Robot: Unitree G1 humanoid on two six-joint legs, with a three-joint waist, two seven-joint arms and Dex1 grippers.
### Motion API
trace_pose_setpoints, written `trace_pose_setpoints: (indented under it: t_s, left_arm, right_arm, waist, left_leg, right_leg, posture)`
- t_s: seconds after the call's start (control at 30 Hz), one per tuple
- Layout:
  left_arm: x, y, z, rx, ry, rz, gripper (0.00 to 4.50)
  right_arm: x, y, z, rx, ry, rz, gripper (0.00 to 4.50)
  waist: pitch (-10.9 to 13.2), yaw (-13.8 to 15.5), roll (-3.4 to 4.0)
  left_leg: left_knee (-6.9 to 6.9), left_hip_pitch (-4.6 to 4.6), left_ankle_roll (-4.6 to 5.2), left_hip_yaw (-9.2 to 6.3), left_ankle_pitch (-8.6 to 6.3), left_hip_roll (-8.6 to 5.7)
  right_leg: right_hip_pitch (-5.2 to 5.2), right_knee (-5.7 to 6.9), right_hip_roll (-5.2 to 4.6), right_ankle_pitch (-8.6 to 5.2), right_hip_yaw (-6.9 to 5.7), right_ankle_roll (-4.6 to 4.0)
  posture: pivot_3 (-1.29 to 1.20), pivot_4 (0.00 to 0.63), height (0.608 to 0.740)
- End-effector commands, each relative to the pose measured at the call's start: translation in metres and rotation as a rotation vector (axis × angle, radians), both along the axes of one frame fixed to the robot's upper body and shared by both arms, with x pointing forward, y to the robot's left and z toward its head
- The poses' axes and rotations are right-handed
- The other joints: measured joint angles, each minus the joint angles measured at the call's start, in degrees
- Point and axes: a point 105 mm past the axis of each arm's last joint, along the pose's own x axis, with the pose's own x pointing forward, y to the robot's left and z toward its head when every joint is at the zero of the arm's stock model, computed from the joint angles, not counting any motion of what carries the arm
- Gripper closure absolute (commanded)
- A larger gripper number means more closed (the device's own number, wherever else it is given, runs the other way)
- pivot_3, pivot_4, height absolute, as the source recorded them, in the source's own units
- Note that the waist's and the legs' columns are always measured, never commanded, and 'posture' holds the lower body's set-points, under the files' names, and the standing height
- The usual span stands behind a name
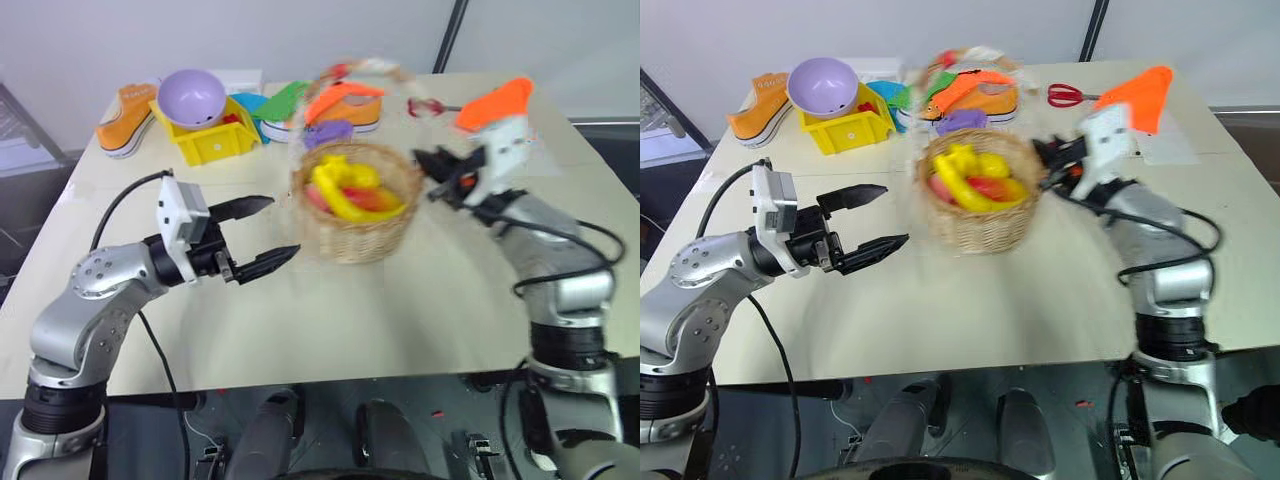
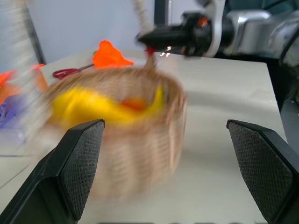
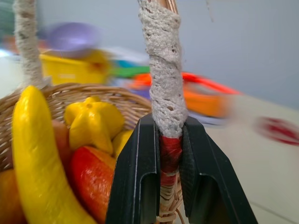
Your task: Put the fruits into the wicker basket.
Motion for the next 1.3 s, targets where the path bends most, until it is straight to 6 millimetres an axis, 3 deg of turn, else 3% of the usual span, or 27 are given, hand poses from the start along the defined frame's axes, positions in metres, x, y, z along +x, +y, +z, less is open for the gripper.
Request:
trace_pose_setpoints:
  t_s: [0.03, 0.07, 0.13, 0.23, 0.37, 0.5, 0.67, 0.8, 0.87, 0.93, 1.1, 1.3]
  left_arm:
    - [0.003, -0.007, 0.006, -0.012, -0.044, -0.027, 0.00]
    - [0.005, -0.008, 0.008, -0.023, -0.049, -0.028, 0.00]
    - [0.008, -0.011, 0.010, -0.035, -0.059, -0.034, 0.00]
    - [0.010, -0.017, 0.014, -0.055, -0.069, -0.057, 0.00]
    - [0.011, -0.022, 0.015, -0.059, -0.076, -0.069, 0.00]
    - [0.011, -0.019, 0.014, -0.054, -0.072, -0.064, 0.00]
    - [0.017, -0.002, 0.004, -0.039, -0.038, 0.006, 0.00]
    - [0.030, 0.028, -0.012, -0.003, 0.011, 0.146, 0.00]
    - [0.038, 0.050, -0.021, 0.018, 0.027, 0.251, 0.00]
    - [0.044, 0.078, -0.039, 0.063, 0.063, 0.377, 0.00]
    - [0.046, 0.112, -0.064, 0.085, 0.105, 0.540, 0.00]
    - [0.035, 0.120, -0.072, 0.068, 0.123, 0.581, 0.00]
  right_arm:
    - [-0.014, -0.077, 0.020, -0.013, -0.098, -0.307, 4.47]
    - [-0.018, -0.096, 0.018, -0.007, -0.094, -0.376, 4.47]
    - [-0.020, -0.115, 0.014, 0.010, -0.091, -0.440, 4.47]
    - [-0.019, -0.133, 0.002, 0.022, -0.066, -0.487, 4.47]
    - [-0.017, -0.145, -0.005, 0.074, -0.062, -0.521, 2.61]
    - [-0.024, -0.146, -0.006, 0.039, -0.072, -0.534, 0.52]
    - [-0.057, -0.139, -0.014, 0.057, -0.069, -0.449, 0.52]
    - [-0.082, -0.115, -0.034, 0.046, 0.001, -0.289, 0.52]
    - [-0.093, -0.098, -0.047, 0.047, 0.055, -0.189, 0.52]
    - [-0.100, -0.067, -0.066, -0.011, 0.138, -0.045, 0.52]
    - [-0.095, -0.026, -0.088, -0.046, 0.220, 0.134, 0.52]
    - [-0.075, -0.014, -0.093, -0.043, 0.217, 0.190, 0.52]
  waist:
    - [0.0, 0.1, 0.00]
    - [0.0, 0.2, 0.00]
    - [0.0, 0.0, 0.00]
    - [0.0, -0.8, 0.04]
    - [0.0, -1.8, 0.07]
    - [0.0, -1.5, 0.07]
    - [0.0, -0.8, 0.08]
    - [0.0, -0.6, 0.08]
    - [0.0, -0.7, 0.11]
    - [0.0, -1.0, 0.13]
    - [-0.1, -1.3, 0.13]
    - [-0.1, -1.1, 0.08]
  left_leg:
    - [0.00, 0.00, 0.00, 0.01, 0.00, 0.00]
    - [0.00, 0.00, 0.00, 0.02, 0.00, 0.00]
    - [0.01, 0.00, 0.01, 0.04, 0.01, 0.00]
    - [-0.01, 0.01, 0.02, 0.21, 0.02, 0.07]
    - [-0.05, 0.13, 0.03, 0.35, 0.03, 0.15]
    - [-0.04, 0.20, 0.04, 0.39, 0.02, 0.17]
    - [-0.01, 0.17, 0.07, 0.39, 0.00, 0.14]
    - [-0.01, 0.23, 0.12, 0.39, -0.04, 0.16]
    - [-0.01, 0.26, 0.12, 0.39, -0.05, 0.17]
    - [-0.01, 0.28, 0.12, 0.39, -0.06, 0.18]
    - [-0.05, 0.29, 0.09, 0.40, -0.08, 0.20]
    - [-0.03, 0.22, 0.02, 0.40, -0.17, 0.13]
  right_leg:
    - [0.05, 0.00, 0.00, 0.00, 0.00, 0.00]
    - [0.09, 0.00, -0.01, 0.00, 0.00, 0.00]
    - [0.19, 0.01, -0.01, 0.00, 0.00, 0.00]
    - [0.12, 0.08, 0.04, 0.01, 0.10, 0.01]
    - [0.14, 0.15, 0.09, 0.01, 0.19, 0.02]
    - [0.19, 0.16, 0.12, 0.01, 0.25, 0.02]
    - [0.22, 0.13, 0.08, 0.00, 0.26, 0.03]
    - [0.27, 0.10, 0.09, -0.01, 0.27, 0.03]
    - [0.27, 0.10, 0.08, -0.02, 0.32, 0.00]
    - [0.26, 0.09, 0.07, -0.11, 0.34, -0.15]
    - [0.05, 0.03, 0.06, -0.13, 0.38, -0.20]
    - [0.03, -0.13, -0.03, -0.13, 0.37, -0.20]
  posture:
    - [0.00, 0.150, 0.740]
    - [0.00, 0.150, 0.740]
    - [0.00, 0.150, 0.740]
    - [0.00, 0.150, 0.740]
    - [0.00, 0.150, 0.740]
    - [0.00, 0.150, 0.740]
    - [0.00, 0.150, 0.740]
    - [0.00, 0.150, 0.740]
    - [0.00, 0.150, 0.740]
    - [0.00, 0.150, 0.740]
    - [0.00, 0.150, 0.740]
    - [0.00, 0.150, 0.740]
